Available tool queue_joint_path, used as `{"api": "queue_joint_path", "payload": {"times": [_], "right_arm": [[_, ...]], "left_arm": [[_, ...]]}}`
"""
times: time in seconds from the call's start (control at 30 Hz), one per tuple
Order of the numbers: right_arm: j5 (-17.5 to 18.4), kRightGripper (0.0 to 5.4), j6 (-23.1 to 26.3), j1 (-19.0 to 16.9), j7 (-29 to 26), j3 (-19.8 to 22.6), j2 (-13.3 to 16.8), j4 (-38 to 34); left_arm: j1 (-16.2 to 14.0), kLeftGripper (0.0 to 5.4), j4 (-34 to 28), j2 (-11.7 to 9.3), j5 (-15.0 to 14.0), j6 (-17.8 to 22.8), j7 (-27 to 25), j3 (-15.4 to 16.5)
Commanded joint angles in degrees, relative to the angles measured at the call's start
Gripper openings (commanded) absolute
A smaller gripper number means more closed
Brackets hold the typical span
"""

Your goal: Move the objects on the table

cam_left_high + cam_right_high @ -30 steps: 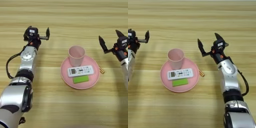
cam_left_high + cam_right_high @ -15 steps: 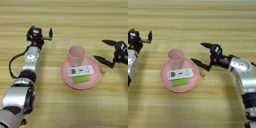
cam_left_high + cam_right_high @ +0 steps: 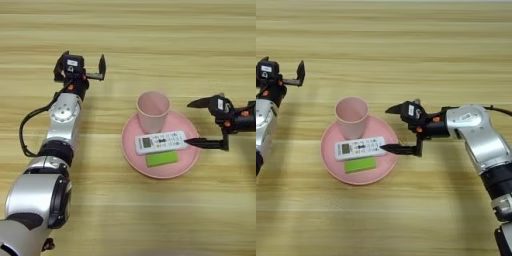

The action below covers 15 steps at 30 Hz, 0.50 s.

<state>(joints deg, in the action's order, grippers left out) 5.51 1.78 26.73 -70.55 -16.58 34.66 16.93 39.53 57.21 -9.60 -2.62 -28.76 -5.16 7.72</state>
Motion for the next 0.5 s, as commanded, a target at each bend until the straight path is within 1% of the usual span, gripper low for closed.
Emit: {"api": "queue_joint_path", "payload": {"times": [0.03,0.33,0.5], "right_arm": [[-3.29,5.40,-1.30,3.03,-1.31,-3.02,-1.23,3.22],[-8.26,5.40,-4.97,5.62,-0.20,-6.19,-4.56,9.62],[-9.84,5.40,-6.51,7.07,0.70,-6.88,-6.73,12.44]], "left_arm": [[-0.50,5.36,-0.85,0.43,0.22,0.22,0.50,-0.11],[-0.71,5.36,-1.35,0.52,0.03,0.09,0.47,0.10],[-0.73,5.36,-1.32,0.45,0.04,0.00,0.40,0.18]]}}
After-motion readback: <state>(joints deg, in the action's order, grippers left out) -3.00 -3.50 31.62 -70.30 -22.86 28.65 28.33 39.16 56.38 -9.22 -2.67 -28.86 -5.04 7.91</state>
